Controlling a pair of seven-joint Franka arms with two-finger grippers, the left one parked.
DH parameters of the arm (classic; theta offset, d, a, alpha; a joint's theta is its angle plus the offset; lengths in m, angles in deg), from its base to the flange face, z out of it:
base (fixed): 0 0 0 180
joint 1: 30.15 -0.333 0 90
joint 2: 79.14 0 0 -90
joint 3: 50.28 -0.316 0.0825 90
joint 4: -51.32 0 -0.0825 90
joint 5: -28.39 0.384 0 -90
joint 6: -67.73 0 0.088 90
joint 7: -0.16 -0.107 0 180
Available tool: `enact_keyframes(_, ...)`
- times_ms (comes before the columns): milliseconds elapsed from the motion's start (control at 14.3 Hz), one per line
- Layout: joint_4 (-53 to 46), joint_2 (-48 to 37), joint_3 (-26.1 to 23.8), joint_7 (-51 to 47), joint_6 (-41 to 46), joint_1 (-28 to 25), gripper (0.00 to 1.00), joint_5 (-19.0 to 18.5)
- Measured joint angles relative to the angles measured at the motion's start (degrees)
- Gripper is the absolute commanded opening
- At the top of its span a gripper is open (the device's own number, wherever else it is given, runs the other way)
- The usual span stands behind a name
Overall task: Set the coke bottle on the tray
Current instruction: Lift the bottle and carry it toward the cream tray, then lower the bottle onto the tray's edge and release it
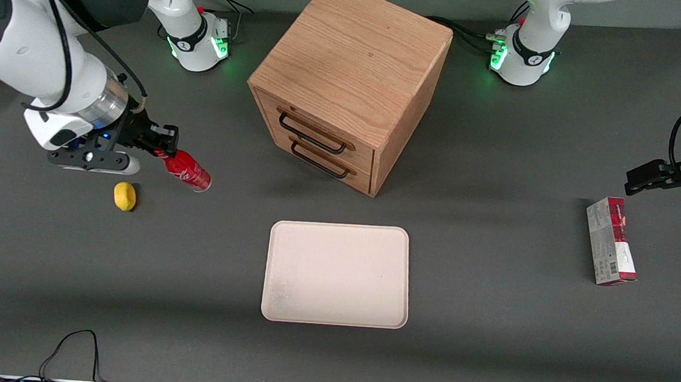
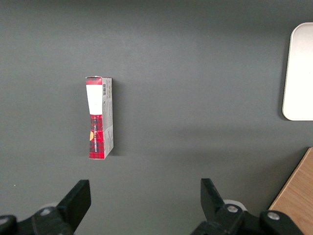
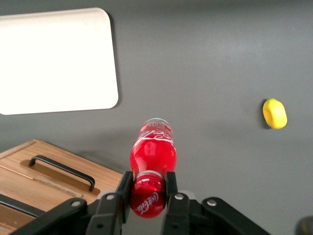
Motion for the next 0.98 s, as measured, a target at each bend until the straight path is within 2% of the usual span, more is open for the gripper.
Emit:
enact_keyframes(279, -9.1, 7.0, -0.3, -1.8, -0.1, -1.6, 0.0, -2.4)
enact_keyframes(698, -26.3, 26.3, -0.3, -10.7, -7.2, -8.7, 0.0, -4.8)
enact_keyframes(767, -27.6, 29.0, -0.3, -11.9, -9.4, -9.7, 0.0, -5.8)
enact_keyframes(977, -29.3, 35.5, -0.4, -16.9, -15.5, -13.0, 0.0, -12.5)
